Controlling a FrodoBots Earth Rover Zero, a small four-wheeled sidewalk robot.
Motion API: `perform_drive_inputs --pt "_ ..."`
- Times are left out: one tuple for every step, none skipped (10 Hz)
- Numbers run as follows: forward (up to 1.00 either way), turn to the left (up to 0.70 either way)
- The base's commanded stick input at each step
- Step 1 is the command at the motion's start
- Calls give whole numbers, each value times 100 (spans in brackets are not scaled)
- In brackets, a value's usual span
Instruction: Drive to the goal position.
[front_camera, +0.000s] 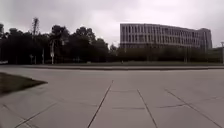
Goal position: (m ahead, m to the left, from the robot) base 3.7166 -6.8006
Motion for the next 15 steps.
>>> perform_drive_inputs --pt "70 0" --pt "70 0" --pt "70 0" --pt "70 0" --pt "70 0" --pt "70 0" --pt "70 0" --pt "70 0" --pt "70 0" --pt "70 0" --pt "70 0" --pt "70 0" --pt "70 0" --pt "70 0" --pt "70 0"
